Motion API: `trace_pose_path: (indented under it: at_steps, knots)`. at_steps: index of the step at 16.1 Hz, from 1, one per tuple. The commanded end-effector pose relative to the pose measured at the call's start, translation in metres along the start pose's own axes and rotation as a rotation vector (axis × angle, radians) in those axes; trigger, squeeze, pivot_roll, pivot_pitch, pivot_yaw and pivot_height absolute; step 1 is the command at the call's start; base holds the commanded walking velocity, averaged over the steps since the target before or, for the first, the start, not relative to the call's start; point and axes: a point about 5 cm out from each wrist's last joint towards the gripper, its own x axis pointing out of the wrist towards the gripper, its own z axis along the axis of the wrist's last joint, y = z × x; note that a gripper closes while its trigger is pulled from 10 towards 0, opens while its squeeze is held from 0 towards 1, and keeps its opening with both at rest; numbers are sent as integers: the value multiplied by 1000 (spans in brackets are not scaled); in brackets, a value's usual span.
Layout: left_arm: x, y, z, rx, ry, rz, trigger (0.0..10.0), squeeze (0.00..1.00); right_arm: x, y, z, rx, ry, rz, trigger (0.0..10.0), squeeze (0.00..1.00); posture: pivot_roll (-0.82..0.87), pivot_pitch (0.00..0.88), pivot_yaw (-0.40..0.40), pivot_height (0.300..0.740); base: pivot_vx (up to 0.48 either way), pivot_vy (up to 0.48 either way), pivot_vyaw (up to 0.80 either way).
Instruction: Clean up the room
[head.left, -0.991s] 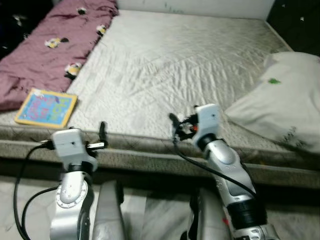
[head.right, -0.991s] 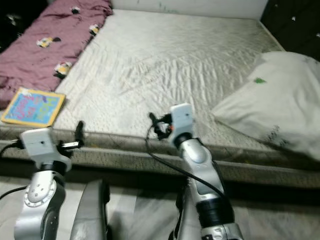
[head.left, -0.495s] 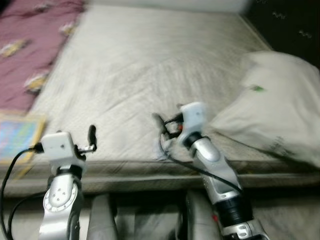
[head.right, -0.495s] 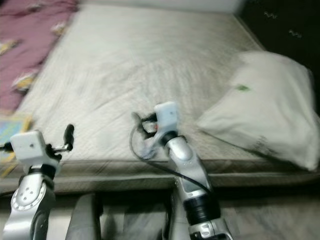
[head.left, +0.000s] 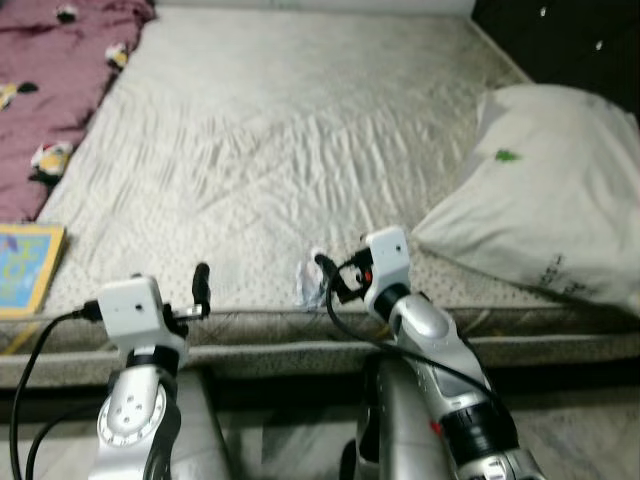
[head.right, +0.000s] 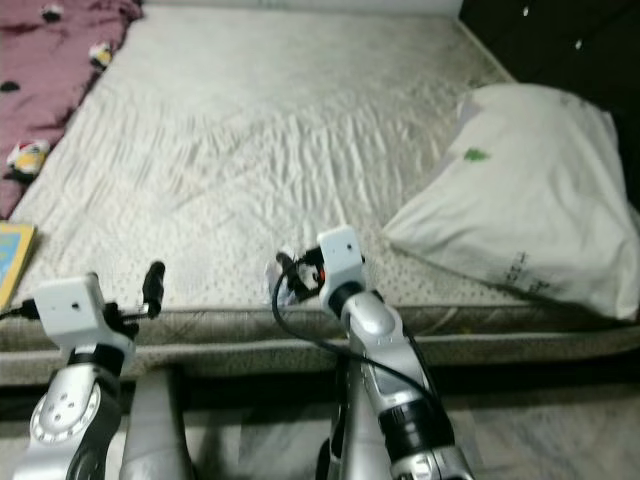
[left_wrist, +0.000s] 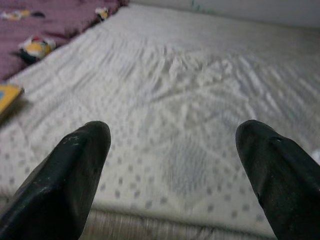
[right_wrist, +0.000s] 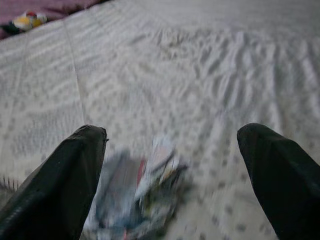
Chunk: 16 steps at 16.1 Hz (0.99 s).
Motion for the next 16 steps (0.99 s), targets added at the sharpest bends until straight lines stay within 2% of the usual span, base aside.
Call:
trace_pose_path:
  at_steps: [1, 4, 5, 6, 12, 14, 16]
  knots:
    - [-3, 1, 1, 5, 8, 10, 10000, 0, 1, 1, -4, -2, 34, 22, 10000, 0, 83, 111, -80, 473, 0, 0, 0]
    - [-10, 3, 4, 21, 20, 15, 10000, 0, 6, 7, -9, -14, 59, 75, 10000, 0, 107, 137, -75, 473, 0, 0, 0]
    - [-13, 5, 5, 29, 25, 16, 10000, 0, 12, 10, -6, -16, 40, 86, 10000, 0, 120, 150, -69, 473, 0, 0, 0]
    - [-15, 6, 8, 43, 26, 16, 10000, 0, 21, 11, 0, -17, 14, 88, 10000, 0, 128, 171, -70, 473, 0, 0, 0]
    - [-20, 10, 17, 97, 13, 28, 10000, 0, 49, 20, 27, -7, -86, 81, 10000, 0, 159, 191, -74, 473, 0, 0, 0]
    - [-21, 10, 19, 104, 8, 31, 10000, 0, 57, 30, 30, -13, -82, 82, 10000, 0, 151, 193, -81, 473, 0, 0, 0]
    - [-18, 9, 18, 105, 9, 30, 10000, 0, 64, 41, 20, -28, -12, 76, 10000, 0, 155, 179, -85, 473, 0, 0, 0]
